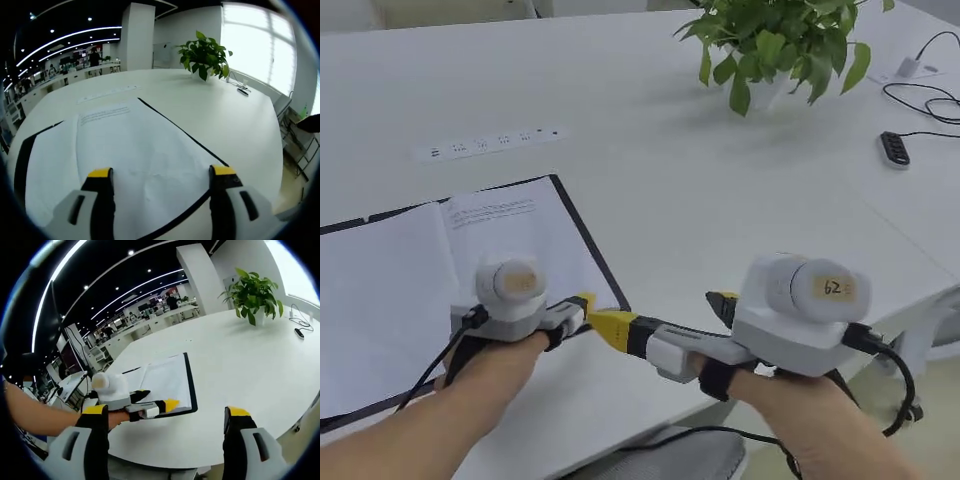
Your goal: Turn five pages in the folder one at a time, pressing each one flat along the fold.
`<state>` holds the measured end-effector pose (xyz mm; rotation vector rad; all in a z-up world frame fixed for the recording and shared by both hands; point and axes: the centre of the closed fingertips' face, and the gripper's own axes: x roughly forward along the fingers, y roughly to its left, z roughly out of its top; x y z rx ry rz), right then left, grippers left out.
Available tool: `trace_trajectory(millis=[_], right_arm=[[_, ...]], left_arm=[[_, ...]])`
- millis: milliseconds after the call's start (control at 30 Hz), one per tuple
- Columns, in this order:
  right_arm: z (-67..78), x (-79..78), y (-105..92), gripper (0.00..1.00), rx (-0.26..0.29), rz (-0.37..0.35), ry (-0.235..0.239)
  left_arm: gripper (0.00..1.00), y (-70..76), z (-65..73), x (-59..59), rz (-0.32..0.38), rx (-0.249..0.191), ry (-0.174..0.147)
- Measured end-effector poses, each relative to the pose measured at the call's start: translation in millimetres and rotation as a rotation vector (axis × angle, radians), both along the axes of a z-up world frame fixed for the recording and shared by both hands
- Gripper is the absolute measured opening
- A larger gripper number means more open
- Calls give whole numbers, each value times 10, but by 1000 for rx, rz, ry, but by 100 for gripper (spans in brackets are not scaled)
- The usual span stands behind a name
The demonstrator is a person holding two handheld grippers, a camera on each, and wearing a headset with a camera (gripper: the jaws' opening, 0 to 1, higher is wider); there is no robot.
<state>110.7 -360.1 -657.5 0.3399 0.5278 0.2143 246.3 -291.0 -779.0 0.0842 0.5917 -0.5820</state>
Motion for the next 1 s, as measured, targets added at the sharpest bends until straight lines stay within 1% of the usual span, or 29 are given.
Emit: trace_trajectory(millis=[33,133,200,300,367,567,667,800,900,933,1000], right_arm=[[-11,-3,-6,95,1,-2,3],[-42,-16,-12,95,5,-3,13],[-67,-22,-30,95,1,-6,19],[-92,-29,-54,95,6,-12,28],[-109,-31,-65,94,3,-14,36],[-149,-29,-60,93,3,-14,47],[-156,-28,-49,93,4,-14,46],[-174,-36,-41,93,3,-14,48],[-193,-48,-50,93,4,-18,55],[-196,-48,-52,93,6,-20,55],[-211,-53,-50,93,4,-19,60]], left_arm=[[78,0,-3,7,-4,20,-30],[76,2,-33,4,5,33,-65],[76,6,-33,-1,10,21,-99],[73,50,-29,18,19,-1,-138],[70,65,-26,19,15,-11,-155],[69,63,-14,20,14,-18,-176],[66,72,-13,17,17,-26,-185],[58,84,-12,9,23,-44,-197],[56,80,-10,11,27,-51,-201],[53,93,-10,16,35,-52,-202],[43,166,-16,62,72,-56,-211]])
